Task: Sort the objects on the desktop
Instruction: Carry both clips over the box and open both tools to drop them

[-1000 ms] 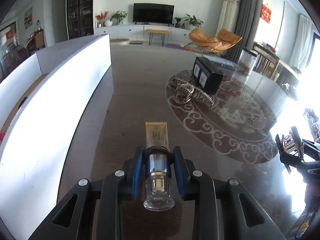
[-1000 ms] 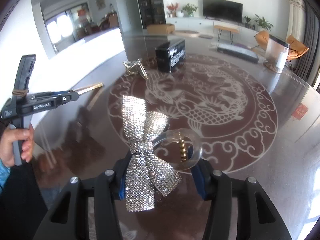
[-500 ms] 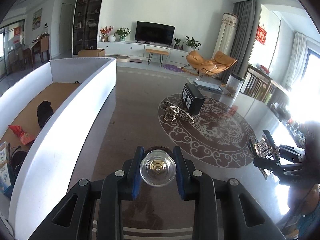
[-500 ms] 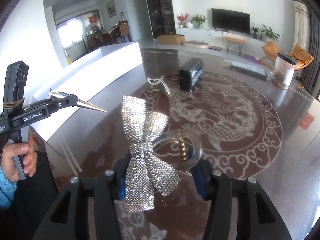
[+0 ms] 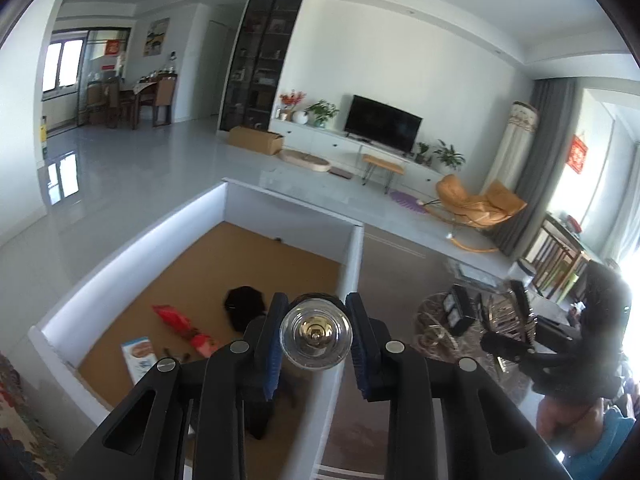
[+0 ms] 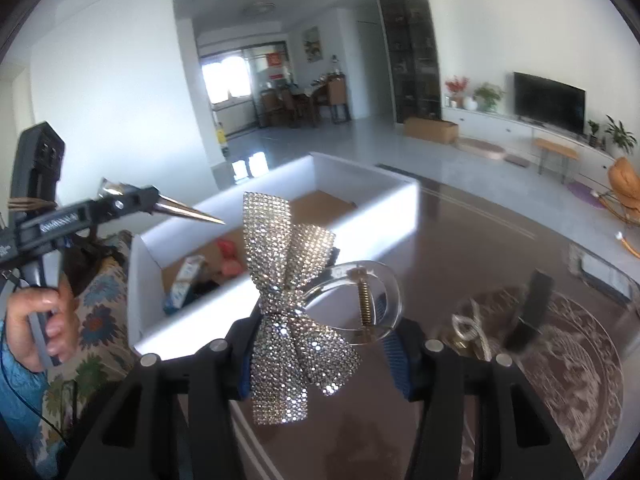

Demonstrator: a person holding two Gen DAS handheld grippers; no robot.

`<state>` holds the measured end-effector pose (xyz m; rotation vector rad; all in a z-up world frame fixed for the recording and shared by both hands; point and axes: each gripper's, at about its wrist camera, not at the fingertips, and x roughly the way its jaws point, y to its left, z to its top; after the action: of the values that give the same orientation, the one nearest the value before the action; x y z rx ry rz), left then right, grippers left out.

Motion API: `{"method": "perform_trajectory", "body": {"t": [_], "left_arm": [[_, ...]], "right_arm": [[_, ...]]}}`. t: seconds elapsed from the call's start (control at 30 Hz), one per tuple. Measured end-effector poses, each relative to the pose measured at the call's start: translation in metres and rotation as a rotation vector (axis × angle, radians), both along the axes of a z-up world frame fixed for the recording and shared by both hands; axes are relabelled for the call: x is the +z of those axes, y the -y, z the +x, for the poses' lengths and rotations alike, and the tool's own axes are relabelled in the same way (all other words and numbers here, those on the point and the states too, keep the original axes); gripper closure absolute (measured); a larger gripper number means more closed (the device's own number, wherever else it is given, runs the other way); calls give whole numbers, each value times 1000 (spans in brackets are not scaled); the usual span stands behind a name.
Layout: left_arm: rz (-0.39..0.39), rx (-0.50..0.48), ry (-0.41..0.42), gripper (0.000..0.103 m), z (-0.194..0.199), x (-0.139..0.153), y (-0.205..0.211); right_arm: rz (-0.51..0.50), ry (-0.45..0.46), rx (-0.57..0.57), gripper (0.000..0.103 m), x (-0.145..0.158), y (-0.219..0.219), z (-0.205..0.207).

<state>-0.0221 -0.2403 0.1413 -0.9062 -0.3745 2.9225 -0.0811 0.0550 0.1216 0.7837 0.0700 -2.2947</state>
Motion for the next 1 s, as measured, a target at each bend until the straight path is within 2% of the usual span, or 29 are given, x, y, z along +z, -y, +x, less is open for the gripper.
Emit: {"method": "perform_trajectory", "body": {"t": [0.1,0.17,0.33,0.37,0.4,0.43,0.47,0.53,0.7,0.8,0.9,1.0], "left_arm": [[8,85,104,74,-25,-16,46],[-2,113,164,74,-41,-28,66],[-48,181,348,73,-77,-71,96],[-72,216,392,73,-82,-79,99],[-94,251,427,72,-83,-86,102],[-97,275,448,64,-83,-94,105],[-84,286,451,45,-82,-98,106],[-58,305,422,22,-71,-103,109],[-77,322,351,22,-51,-92,97],[-80,287,284,22,-42,-68,65],[-80,187,216,22,-33,-46,10],[-67,49,150,11,-15,-35,-68]], "right_arm": [[7,8,94,51,6,70,-23],[22,44,146,51,0,112,-37],[82,199,234,50,-44,191,-64],[91,245,240,48,-55,201,-69],[97,286,239,40,-65,207,-74],[93,311,230,34,-72,209,-78],[77,321,196,24,-76,208,-82],[28,312,172,22,-75,196,-84],[-33,220,97,12,-58,136,-76],[-22,154,34,8,-57,82,-65],[34,121,-72,7,-73,14,-40],[122,115,-218,7,-102,-62,-16]]}}
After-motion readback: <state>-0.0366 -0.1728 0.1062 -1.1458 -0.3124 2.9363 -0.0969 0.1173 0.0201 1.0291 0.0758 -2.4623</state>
